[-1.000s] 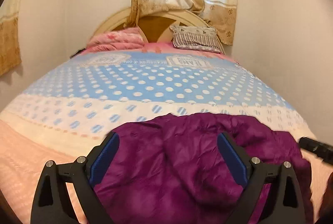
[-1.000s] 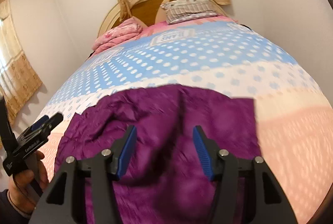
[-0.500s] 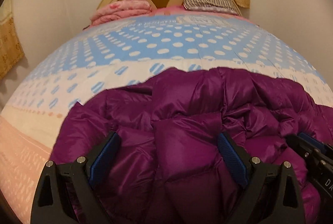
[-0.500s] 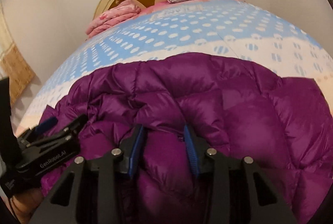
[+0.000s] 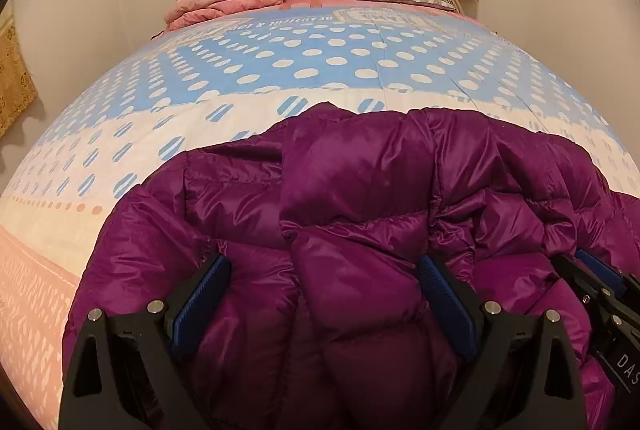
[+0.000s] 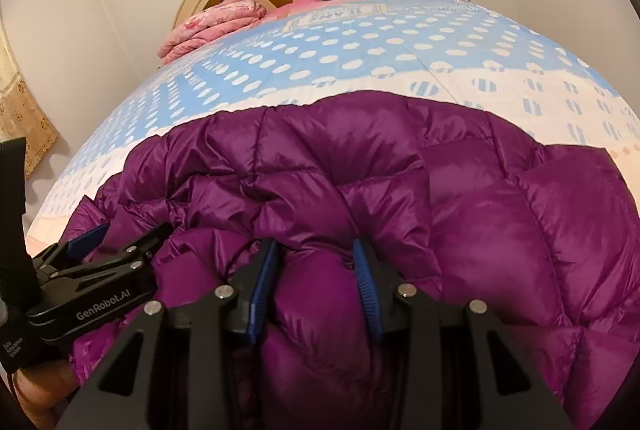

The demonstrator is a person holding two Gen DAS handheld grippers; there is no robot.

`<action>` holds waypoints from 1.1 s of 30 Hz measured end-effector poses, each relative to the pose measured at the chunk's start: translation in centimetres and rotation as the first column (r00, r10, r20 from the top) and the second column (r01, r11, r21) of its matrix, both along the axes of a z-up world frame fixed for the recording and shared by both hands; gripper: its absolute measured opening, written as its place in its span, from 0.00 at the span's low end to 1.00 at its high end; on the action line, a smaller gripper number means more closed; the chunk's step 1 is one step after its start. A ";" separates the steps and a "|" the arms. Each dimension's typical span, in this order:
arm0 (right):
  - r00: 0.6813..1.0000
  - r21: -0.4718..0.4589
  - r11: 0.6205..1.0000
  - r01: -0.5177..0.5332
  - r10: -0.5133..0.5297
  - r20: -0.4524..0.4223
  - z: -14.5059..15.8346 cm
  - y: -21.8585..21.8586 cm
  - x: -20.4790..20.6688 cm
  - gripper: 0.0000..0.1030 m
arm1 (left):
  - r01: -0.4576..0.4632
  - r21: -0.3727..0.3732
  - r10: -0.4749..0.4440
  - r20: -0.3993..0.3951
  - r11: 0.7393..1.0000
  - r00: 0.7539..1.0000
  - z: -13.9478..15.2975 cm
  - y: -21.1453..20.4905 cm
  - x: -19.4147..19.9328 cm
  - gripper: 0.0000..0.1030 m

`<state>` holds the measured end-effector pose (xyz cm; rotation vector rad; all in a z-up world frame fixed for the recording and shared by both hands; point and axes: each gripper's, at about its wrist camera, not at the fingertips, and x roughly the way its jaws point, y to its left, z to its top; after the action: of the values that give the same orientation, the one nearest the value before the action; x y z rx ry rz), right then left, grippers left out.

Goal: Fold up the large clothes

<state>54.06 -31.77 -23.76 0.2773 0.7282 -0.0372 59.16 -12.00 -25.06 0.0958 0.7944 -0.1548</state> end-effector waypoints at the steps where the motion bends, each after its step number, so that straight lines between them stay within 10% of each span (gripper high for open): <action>1: 1.000 -0.005 1.000 0.001 -0.001 -0.002 0.0 0.1 0.0 0.41 | 0.000 0.000 0.000 -0.001 1.000 1.000 0.0 0.0 0.1 0.93; 33: 0.999 -0.079 0.997 0.011 -0.014 -0.030 0.0 0.8 0.6 0.41 | -0.006 0.041 0.006 -0.006 0.999 1.000 -0.3 -0.4 0.7 0.94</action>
<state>54.63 -30.99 -23.81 0.2064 0.7539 -0.0818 59.84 -12.40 -25.34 0.1316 0.8041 -0.1333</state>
